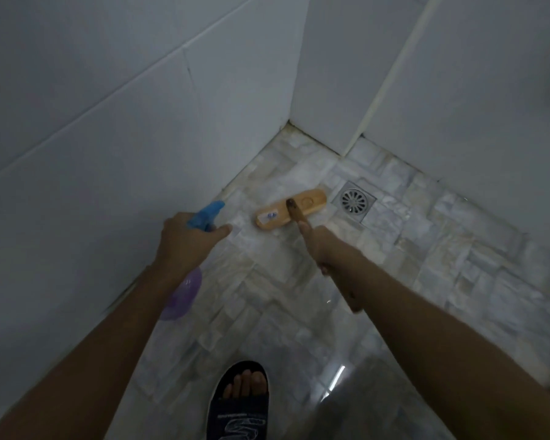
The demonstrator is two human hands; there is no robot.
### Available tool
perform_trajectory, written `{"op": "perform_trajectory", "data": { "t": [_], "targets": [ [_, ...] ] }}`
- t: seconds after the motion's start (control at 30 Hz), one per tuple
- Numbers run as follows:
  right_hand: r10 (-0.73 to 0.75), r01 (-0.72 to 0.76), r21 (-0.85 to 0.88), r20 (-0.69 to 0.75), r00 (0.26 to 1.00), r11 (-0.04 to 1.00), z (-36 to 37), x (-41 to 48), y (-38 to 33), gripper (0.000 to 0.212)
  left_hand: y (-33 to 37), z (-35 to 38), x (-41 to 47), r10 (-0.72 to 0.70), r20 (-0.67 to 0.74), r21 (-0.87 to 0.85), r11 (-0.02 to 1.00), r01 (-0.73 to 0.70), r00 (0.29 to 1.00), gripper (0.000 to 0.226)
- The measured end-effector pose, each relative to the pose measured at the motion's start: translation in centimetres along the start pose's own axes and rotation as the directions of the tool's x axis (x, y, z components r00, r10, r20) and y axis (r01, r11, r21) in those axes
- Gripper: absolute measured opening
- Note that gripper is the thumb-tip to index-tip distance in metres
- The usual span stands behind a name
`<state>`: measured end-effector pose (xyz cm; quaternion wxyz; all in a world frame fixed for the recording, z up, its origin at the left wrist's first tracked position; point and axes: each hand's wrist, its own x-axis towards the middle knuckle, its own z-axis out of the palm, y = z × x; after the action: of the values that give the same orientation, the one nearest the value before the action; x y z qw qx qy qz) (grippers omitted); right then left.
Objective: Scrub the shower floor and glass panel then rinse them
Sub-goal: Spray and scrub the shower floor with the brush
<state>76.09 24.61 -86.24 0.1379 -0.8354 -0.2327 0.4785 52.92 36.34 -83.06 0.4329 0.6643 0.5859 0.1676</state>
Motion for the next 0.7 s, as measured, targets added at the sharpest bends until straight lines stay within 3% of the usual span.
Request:
{"op": "perform_trajectory", "data": {
  "t": [0.2, 0.5, 0.7],
  "targets": [
    [0.15, -0.153, 0.043, 0.073, 0.986, 0.987, 0.8, -4.1, 6.4, 0.069, 1.4, 2.6, 1.7, -0.043, -0.05, 0.051, 0.998, 0.045, 0.998, 0.043],
    [-0.035, 0.04, 0.091, -0.059, 0.998, 0.995, -3.7, 7.2, -5.2, 0.063, 4.5, 5.0, 5.3, -0.027, -0.042, -0.065, 0.998, 0.024, 0.999, 0.036],
    [-0.037, 0.037, -0.005, 0.017, 0.999, 0.999, -3.1, 5.5, -4.2, 0.06, 4.7, 5.1, 7.1, -0.018, -0.136, -0.02, 1.0, 0.015, 0.991, 0.052]
  ]
}}
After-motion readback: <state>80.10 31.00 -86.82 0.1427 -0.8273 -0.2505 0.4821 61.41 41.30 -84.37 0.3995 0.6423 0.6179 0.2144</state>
